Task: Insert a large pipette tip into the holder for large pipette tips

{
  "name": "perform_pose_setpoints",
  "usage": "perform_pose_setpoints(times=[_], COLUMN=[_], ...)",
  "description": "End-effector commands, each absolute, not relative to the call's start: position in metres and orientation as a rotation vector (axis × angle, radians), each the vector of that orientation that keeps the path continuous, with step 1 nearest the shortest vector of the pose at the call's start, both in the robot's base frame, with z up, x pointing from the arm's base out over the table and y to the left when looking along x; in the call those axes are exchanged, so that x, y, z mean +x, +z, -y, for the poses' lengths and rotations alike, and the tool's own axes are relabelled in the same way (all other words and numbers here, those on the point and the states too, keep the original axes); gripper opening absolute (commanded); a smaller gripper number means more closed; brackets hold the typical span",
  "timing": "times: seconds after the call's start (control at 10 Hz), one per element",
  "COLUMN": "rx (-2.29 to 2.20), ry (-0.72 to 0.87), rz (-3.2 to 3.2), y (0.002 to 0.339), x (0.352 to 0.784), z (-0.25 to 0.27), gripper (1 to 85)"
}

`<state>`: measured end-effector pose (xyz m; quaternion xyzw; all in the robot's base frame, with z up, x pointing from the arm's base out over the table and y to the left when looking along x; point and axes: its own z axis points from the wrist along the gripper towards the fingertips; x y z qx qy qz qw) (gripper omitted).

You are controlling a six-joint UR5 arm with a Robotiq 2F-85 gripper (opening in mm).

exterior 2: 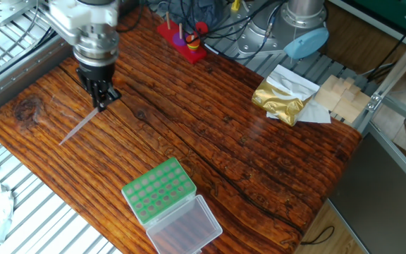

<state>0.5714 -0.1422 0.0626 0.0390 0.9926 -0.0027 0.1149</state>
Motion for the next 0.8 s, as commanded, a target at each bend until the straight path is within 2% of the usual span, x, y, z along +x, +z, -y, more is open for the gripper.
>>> perform_pose_setpoints(times=[0.0,0.2,0.4,0.7], rx=[0.124,0.094,0.101,0.096], ry=[0.094,0.104,0.118,0.249], rz=[-2.946,-2.991,-3.022,-3.121], y=[0.091,0.103,0.100,0.107], x=[0.576,0.576,0.578,0.553], z=[0.128,0.124,0.119,0.096], gripper=[1.0,1.0,1.0,1.0])
